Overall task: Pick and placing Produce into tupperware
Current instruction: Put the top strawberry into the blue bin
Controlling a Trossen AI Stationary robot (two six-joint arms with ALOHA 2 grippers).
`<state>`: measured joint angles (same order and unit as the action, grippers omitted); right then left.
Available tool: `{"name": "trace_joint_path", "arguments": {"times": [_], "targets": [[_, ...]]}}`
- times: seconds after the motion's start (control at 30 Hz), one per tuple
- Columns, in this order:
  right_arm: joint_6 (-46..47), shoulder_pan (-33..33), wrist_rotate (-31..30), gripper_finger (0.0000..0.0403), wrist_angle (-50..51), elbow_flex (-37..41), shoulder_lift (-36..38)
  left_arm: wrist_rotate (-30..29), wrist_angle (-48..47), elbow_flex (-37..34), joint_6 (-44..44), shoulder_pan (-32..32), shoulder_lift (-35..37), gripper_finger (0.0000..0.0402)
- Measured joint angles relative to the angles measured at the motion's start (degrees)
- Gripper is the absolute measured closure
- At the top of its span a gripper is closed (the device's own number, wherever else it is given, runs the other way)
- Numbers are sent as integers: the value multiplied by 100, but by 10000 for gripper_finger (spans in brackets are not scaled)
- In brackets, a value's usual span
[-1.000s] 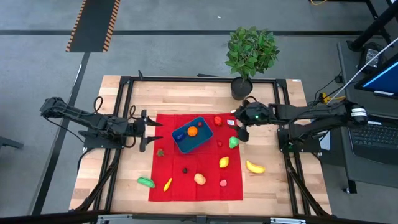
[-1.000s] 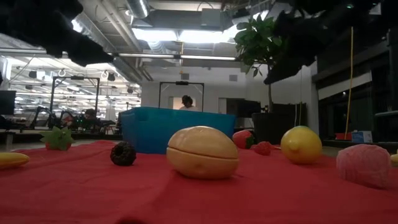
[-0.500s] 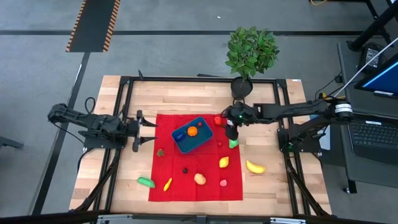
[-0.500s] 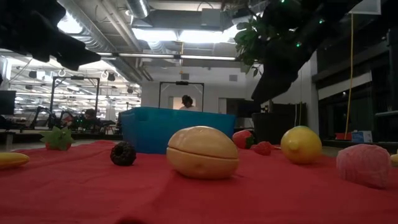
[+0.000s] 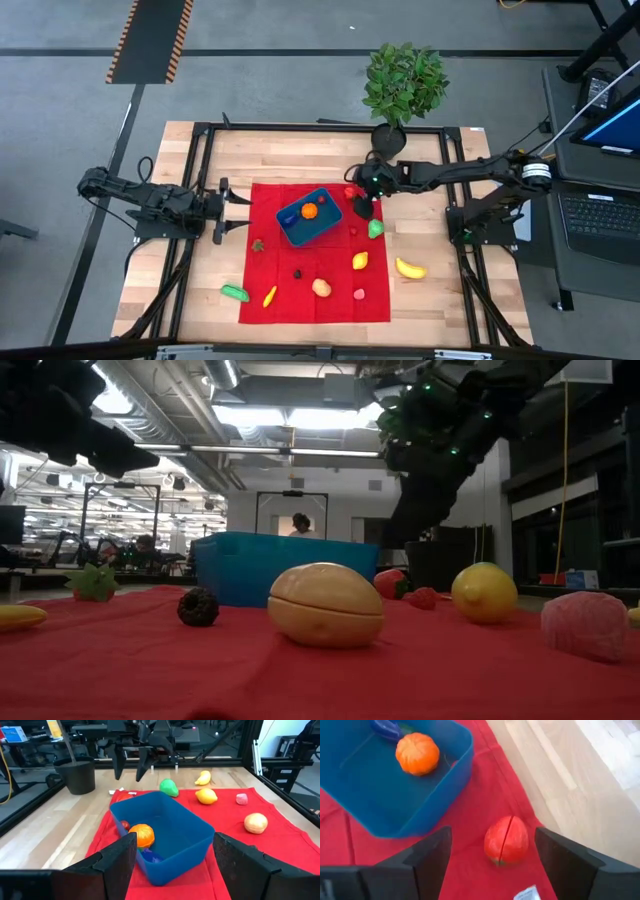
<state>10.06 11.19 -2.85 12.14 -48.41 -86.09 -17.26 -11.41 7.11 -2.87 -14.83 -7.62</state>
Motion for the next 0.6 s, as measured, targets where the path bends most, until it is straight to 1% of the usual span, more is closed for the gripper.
{"name": "trace_joint_path", "arguments": {"times": [0.17,0.27,0.37,0.6], "targets": [[-146,72,0,117,81,-331,-406,0,-4,0,-2,0,0,147],[-148,115,4,117,335,-467,-638,0,-60,0,-4,0,0,147],[-137,141,4,117,516,-485,-812,0,-110,1,-7,0,0,147],[-121,137,13,117,493,-498,-1057,-2,-202,2,-22,0,0,147]]}}
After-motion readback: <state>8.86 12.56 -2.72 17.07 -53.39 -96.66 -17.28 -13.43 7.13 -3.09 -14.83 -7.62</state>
